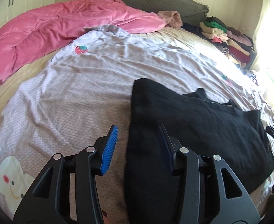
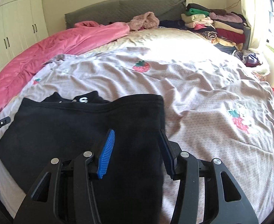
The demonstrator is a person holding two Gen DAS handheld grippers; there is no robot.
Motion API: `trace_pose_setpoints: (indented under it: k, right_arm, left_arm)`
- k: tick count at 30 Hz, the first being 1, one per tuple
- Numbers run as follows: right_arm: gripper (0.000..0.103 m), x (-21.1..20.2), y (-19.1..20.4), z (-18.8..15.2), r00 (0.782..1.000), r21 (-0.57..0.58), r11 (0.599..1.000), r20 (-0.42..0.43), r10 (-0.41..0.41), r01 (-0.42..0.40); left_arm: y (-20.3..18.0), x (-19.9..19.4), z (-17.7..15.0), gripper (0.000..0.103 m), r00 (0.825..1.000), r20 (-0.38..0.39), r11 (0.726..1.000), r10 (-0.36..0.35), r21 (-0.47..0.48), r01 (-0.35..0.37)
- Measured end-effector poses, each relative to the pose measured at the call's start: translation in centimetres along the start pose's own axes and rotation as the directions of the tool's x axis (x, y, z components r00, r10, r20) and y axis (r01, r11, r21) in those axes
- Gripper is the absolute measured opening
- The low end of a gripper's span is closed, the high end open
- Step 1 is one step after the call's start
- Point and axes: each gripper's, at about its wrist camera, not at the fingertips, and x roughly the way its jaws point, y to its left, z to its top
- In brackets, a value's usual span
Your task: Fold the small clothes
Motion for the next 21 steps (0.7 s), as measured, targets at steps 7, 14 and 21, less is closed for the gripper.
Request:
trace_pose_setpoints:
  k: [7,14,21]
  right_arm:
    - [0.047,1.9,-1.3,1.1,1.000,0.018,1.000,-0.018,-0.021,0.021]
    - [0.047,4.4,-2.0,1.7,0.997,0.061,0.998,-0.077,0.002,0.003]
    - [0.014,4.5,-1.9,1.6,0.997,0.052,0.999,-0.073,0.003,0.000]
  left_arm:
    - [0.9,1.0,-0.3,0.044,0.999,-0.036,1.000,-0.019,-0.025,0.018]
    - [0.4,1.4,-0.6,0.043,0.998,-0.047,0.998,-0.053,-0.022,0.052]
    - [0.1,1.6,-0.6,0.029,0.997,-0.051,0.998,-0.061,-0.019,0.060]
